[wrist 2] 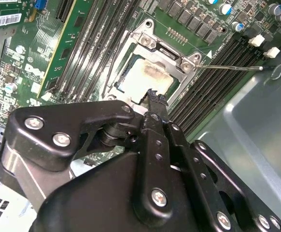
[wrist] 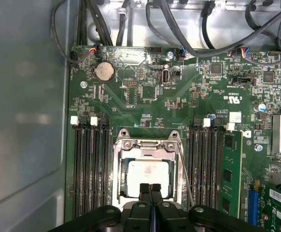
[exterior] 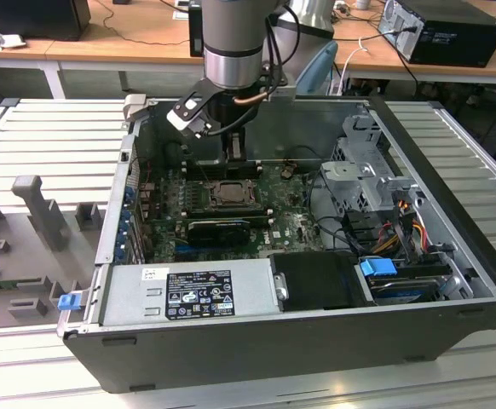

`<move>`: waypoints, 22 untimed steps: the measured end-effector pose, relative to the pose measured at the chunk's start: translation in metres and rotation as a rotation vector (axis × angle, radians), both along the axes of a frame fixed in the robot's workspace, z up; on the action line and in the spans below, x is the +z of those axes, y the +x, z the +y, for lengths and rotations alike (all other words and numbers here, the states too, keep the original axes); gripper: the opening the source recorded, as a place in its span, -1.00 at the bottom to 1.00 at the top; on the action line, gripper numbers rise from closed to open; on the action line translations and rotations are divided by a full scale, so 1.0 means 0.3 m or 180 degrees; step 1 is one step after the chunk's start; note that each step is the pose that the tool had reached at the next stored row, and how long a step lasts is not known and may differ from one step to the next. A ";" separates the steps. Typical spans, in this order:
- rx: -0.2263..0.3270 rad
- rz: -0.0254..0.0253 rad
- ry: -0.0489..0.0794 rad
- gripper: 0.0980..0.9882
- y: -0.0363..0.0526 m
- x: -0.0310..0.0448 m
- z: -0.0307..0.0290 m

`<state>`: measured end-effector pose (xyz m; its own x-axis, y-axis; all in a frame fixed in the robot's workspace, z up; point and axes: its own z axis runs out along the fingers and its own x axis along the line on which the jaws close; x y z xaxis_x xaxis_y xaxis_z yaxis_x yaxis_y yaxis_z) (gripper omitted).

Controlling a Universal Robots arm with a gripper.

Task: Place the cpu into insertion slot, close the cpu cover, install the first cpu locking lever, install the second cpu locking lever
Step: 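Install the first cpu locking lever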

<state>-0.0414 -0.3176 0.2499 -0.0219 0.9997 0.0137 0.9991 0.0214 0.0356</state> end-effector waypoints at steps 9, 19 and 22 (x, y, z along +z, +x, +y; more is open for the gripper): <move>0.0000 0.0000 0.0000 -0.98 0.000 0.060 0.000; 0.0061 0.0000 0.0001 -0.98 0.000 0.120 0.000; 0.0315 0.0000 0.0000 -0.98 0.000 0.119 0.000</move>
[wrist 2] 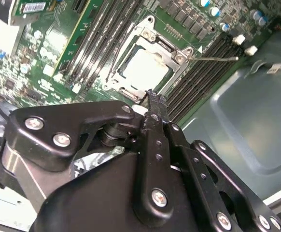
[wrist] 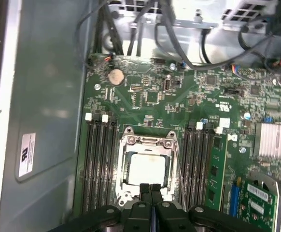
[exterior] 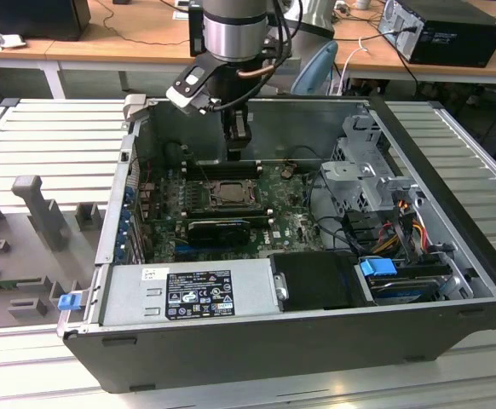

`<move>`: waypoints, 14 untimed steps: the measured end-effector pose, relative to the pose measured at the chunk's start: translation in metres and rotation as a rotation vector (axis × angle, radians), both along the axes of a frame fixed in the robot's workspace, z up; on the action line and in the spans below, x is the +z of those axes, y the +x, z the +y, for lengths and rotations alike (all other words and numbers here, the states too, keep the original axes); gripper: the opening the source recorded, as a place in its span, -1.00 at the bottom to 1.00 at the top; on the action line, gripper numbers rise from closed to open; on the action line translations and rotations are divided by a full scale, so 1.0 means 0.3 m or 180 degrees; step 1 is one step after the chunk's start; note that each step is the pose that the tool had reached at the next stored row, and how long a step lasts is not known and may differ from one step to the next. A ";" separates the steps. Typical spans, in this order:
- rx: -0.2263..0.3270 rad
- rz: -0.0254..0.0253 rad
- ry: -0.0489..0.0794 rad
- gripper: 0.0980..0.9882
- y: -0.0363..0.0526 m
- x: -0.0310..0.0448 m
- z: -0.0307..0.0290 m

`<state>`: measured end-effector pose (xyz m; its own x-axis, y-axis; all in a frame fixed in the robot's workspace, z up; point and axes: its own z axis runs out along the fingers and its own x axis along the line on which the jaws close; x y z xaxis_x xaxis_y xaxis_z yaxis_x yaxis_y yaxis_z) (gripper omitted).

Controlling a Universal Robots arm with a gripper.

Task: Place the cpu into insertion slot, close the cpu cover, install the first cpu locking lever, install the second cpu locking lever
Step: 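Install the first cpu locking lever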

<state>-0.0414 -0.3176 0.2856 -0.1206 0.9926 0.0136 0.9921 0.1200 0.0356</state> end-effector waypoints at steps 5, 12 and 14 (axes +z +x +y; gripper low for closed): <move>0.0390 0.0000 0.0000 -0.98 0.000 0.000 0.000; 0.0581 0.0000 -0.0001 -0.98 -0.001 -0.003 0.000; 0.0655 0.0000 -0.0002 -0.98 -0.001 -0.003 0.000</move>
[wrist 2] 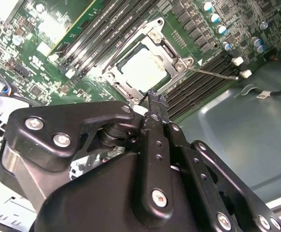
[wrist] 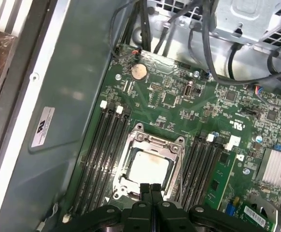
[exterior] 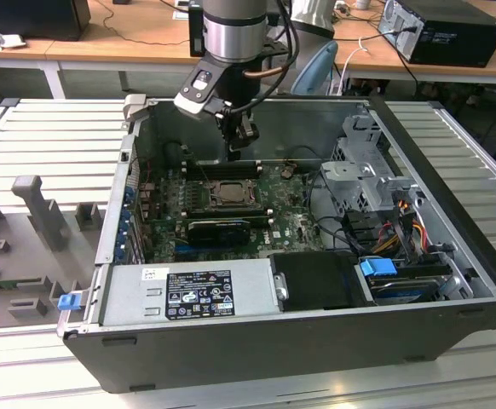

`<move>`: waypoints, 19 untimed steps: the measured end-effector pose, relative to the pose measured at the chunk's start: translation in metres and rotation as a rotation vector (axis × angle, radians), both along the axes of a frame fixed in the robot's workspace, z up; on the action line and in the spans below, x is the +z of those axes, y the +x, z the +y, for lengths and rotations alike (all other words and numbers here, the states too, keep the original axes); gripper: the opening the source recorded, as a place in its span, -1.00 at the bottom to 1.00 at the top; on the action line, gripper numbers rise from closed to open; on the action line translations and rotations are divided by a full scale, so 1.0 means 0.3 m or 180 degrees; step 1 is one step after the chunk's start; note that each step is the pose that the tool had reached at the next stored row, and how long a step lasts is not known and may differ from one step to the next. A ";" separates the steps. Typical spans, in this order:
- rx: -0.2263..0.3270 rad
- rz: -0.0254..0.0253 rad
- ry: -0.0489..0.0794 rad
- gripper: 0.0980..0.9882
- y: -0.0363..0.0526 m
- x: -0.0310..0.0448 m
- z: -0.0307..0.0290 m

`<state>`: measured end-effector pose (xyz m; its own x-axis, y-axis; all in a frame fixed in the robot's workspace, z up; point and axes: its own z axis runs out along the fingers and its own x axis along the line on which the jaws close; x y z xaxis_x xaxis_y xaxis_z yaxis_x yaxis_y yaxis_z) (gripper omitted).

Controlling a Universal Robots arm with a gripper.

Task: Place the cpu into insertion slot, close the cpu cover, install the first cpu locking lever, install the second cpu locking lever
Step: 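Install the first cpu locking lever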

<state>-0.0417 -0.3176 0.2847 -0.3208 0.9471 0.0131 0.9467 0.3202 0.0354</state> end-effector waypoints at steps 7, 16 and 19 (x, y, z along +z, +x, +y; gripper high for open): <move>0.0254 0.0000 0.0000 -0.98 0.000 0.000 0.000; 0.0674 0.0000 -0.0002 -0.98 0.000 0.000 0.000; 0.0909 0.0000 -0.0002 -0.98 0.000 0.000 0.000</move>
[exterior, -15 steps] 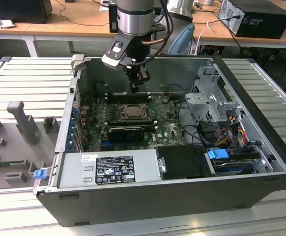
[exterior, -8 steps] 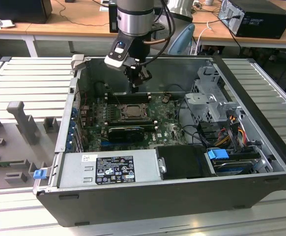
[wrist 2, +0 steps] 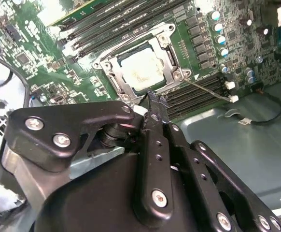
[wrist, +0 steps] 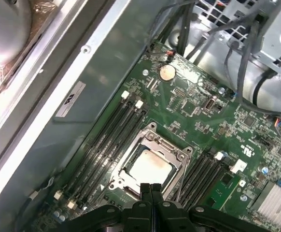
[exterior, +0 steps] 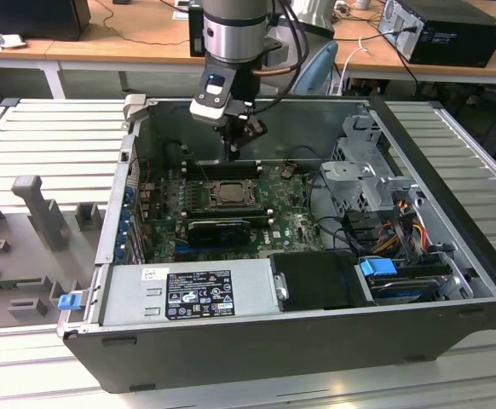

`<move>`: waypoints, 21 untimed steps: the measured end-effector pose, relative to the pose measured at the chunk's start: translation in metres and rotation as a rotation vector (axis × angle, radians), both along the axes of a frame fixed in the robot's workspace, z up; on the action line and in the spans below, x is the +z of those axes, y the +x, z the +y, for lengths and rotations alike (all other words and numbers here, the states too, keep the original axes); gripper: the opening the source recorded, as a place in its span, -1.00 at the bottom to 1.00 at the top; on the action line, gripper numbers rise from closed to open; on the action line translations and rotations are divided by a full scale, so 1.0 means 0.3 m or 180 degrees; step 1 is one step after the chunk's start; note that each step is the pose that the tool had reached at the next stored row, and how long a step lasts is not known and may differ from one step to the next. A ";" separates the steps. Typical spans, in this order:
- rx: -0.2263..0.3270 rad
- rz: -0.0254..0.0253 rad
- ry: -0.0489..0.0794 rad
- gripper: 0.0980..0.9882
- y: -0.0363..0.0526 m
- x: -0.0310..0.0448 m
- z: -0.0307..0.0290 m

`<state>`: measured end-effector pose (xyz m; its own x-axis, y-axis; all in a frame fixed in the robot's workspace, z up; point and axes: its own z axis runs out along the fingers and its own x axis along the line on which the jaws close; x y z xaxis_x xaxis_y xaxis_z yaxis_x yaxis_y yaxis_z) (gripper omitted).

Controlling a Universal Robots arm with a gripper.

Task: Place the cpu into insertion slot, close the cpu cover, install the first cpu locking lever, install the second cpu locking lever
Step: 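Install the first cpu locking lever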

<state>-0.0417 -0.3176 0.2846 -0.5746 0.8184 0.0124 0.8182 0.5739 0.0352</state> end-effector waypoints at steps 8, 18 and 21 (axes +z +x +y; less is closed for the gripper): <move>0.0620 -0.0020 -0.0002 -0.98 0.000 -0.005 0.000; 0.1302 -0.0036 -0.0001 -0.98 0.000 -0.008 0.000; 0.1493 -0.0039 0.0000 -0.98 0.000 -0.009 0.000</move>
<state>-0.0417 -0.3176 0.2820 -0.8826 0.4701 0.0034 0.4698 0.8817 0.0431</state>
